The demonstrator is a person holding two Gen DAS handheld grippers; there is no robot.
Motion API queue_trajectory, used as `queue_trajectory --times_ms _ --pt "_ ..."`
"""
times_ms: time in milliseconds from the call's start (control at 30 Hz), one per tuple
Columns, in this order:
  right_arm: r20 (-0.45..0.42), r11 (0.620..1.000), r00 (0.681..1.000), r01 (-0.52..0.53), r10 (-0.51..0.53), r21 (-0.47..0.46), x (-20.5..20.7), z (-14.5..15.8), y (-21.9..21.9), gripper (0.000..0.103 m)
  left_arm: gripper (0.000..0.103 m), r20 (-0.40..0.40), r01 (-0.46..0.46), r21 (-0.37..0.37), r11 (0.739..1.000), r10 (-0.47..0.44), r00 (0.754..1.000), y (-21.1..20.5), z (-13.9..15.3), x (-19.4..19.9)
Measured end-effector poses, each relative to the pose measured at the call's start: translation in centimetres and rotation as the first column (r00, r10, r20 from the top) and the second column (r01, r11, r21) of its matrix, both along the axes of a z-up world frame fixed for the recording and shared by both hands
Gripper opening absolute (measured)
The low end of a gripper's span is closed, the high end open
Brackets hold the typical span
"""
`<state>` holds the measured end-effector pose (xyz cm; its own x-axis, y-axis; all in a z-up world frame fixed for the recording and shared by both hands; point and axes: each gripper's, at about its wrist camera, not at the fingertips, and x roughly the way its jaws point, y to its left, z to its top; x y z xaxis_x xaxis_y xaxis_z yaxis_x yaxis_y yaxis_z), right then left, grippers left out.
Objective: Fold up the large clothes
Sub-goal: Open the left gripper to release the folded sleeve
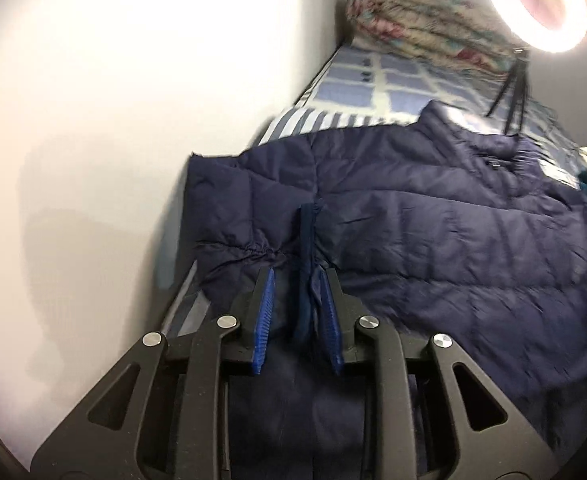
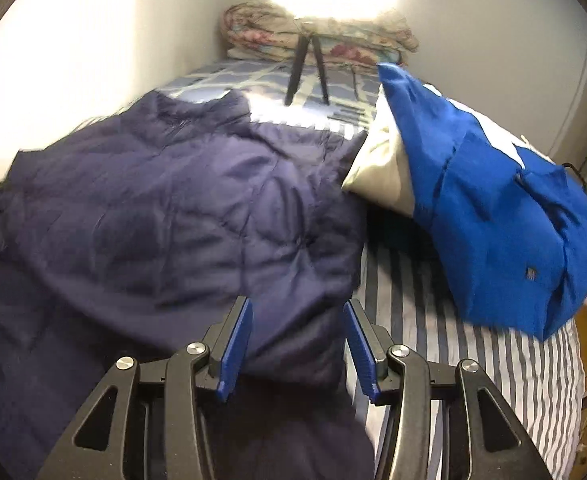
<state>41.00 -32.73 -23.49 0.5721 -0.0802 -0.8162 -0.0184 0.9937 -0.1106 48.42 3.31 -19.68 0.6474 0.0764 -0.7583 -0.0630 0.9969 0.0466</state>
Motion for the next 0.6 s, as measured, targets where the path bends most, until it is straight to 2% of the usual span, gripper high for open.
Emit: queue_trajectory --times_ms 67,100,200,300,333,367,400,533,600 --pt "-0.106 1.0 0.994 -0.014 0.011 -0.026 -0.1 -2.0 -0.1 0.049 0.025 0.019 0.035 0.004 0.999 -0.035 0.999 -0.3 1.5 -2.1" --pt "-0.123 1.0 0.992 -0.006 0.004 -0.021 -0.4 -2.4 -0.4 0.049 0.025 0.028 0.047 0.002 0.999 -0.047 0.999 -0.4 2.3 -3.1" --pt "-0.102 0.995 0.992 0.073 -0.067 0.061 -1.6 -1.1 -1.9 0.049 0.025 0.049 0.075 -0.012 0.997 -0.074 0.996 -0.6 4.7 -6.1" --pt "-0.056 0.991 0.996 0.069 -0.063 0.113 -4.1 1.7 -2.4 0.049 0.027 0.051 0.112 -0.046 0.993 -0.11 0.993 -0.4 7.1 -9.9" --pt "-0.03 0.992 0.998 0.058 -0.055 0.11 -5.3 2.9 -2.4 0.049 0.043 0.054 0.122 -0.053 0.991 -0.12 0.991 -0.3 7.9 -11.4" --pt "-0.005 0.992 0.999 0.049 -0.049 0.116 -6.7 4.2 -2.5 0.051 0.064 0.058 0.129 -0.064 0.99 -0.126 0.99 -0.1 8.6 -12.9" --pt "0.012 0.99 0.999 0.045 -0.047 0.132 -7.8 5.2 -2.8 0.052 0.068 0.071 0.14 -0.078 0.987 -0.135 0.988 0.2 9.3 -15.0" --pt "0.084 0.965 0.992 0.066 -0.09 0.252 -13.5 9.0 -4.6 0.055 0.068 0.069 0.176 -0.095 0.98 -0.169 0.983 0.6 10.5 -21.5" --pt "0.114 0.951 0.986 0.079 -0.118 0.3 -16.6 10.0 -5.5 0.06 0.068 0.052 0.184 -0.119 0.976 -0.179 0.982 1.2 10.4 -24.0"
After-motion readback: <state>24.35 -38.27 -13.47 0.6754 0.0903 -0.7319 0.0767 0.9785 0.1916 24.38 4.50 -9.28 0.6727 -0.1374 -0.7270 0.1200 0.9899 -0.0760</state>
